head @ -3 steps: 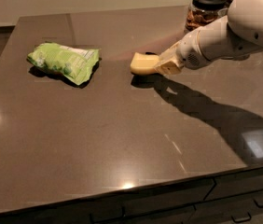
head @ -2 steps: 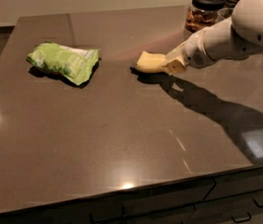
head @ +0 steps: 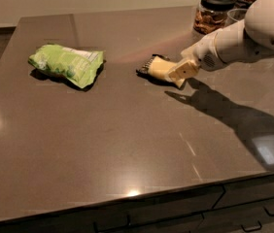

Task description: Move sponge near rxbar chocolate

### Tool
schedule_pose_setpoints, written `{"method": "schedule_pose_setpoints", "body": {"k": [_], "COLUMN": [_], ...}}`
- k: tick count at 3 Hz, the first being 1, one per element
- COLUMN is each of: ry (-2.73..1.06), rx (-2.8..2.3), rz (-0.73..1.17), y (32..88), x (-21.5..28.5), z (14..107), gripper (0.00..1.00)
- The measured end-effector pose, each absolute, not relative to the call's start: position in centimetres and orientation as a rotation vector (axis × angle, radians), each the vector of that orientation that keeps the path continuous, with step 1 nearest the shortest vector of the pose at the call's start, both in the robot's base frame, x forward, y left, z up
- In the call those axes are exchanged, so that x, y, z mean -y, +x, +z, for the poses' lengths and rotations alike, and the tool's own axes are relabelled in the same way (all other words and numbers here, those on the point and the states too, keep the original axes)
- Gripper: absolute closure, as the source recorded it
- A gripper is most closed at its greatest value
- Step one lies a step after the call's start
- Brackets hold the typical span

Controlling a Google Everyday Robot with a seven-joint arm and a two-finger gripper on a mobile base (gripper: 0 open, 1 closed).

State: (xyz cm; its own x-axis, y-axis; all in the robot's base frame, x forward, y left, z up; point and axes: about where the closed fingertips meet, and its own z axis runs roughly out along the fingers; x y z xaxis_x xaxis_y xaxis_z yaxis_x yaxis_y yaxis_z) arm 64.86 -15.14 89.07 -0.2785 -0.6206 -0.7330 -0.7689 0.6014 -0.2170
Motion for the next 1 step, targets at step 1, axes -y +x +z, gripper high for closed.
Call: {"method": "schedule_pose_setpoints", "body": {"k": [1], "ry": [-1.103], "rx": [-1.998], "rz": [0.228], "y": [64.86], "x": [15.0], "z": [89.03], "gripper": [0.0]}}
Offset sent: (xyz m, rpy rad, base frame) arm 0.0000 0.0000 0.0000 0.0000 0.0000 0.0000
